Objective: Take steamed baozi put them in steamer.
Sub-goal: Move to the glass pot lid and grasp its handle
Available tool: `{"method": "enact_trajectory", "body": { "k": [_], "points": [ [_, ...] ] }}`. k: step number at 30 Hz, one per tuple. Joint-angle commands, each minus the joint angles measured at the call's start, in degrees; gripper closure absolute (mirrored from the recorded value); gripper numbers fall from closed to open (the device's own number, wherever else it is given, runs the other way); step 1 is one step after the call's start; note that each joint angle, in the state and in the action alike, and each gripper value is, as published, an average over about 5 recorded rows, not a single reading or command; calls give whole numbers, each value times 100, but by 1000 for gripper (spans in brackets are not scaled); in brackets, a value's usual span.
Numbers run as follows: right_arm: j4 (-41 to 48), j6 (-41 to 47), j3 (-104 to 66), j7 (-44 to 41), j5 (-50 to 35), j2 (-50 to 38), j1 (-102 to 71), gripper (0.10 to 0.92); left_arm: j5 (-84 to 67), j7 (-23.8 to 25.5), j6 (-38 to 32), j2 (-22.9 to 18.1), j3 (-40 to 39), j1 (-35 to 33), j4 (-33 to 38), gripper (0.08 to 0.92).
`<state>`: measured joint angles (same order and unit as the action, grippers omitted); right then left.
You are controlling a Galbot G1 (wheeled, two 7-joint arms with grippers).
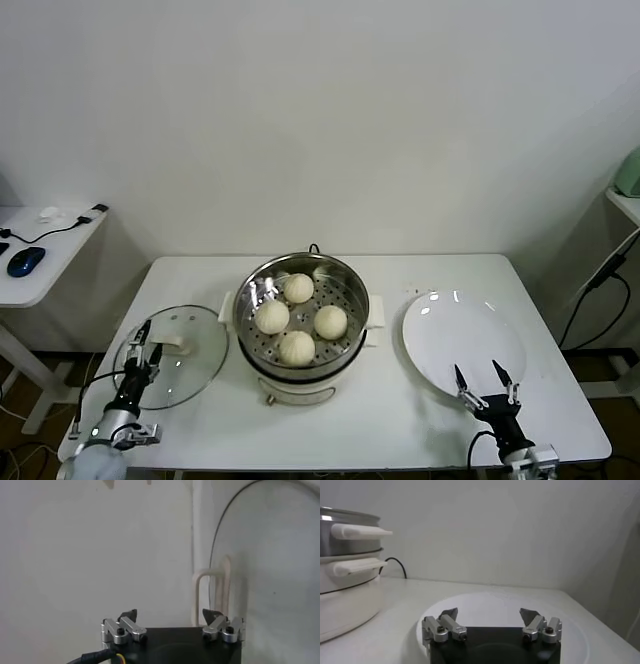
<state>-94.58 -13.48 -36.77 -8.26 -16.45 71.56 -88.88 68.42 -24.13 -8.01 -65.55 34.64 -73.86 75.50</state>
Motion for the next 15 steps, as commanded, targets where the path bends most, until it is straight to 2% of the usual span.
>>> {"method": "enact_trajectory", "body": {
  "k": [1, 5, 15],
  "points": [
    [-8, -17, -2, 1, 15, 17, -17, 203, 31, 79, 3, 12, 32, 83, -38, 180],
    [-16, -36, -2, 1, 23, 17, -41, 203, 85, 66, 24, -12, -31, 122, -92, 234],
    [-50, -48, 24, -6, 54, 6, -78, 203, 378, -95, -2, -48, -53, 237, -521, 520]
  ]
}}
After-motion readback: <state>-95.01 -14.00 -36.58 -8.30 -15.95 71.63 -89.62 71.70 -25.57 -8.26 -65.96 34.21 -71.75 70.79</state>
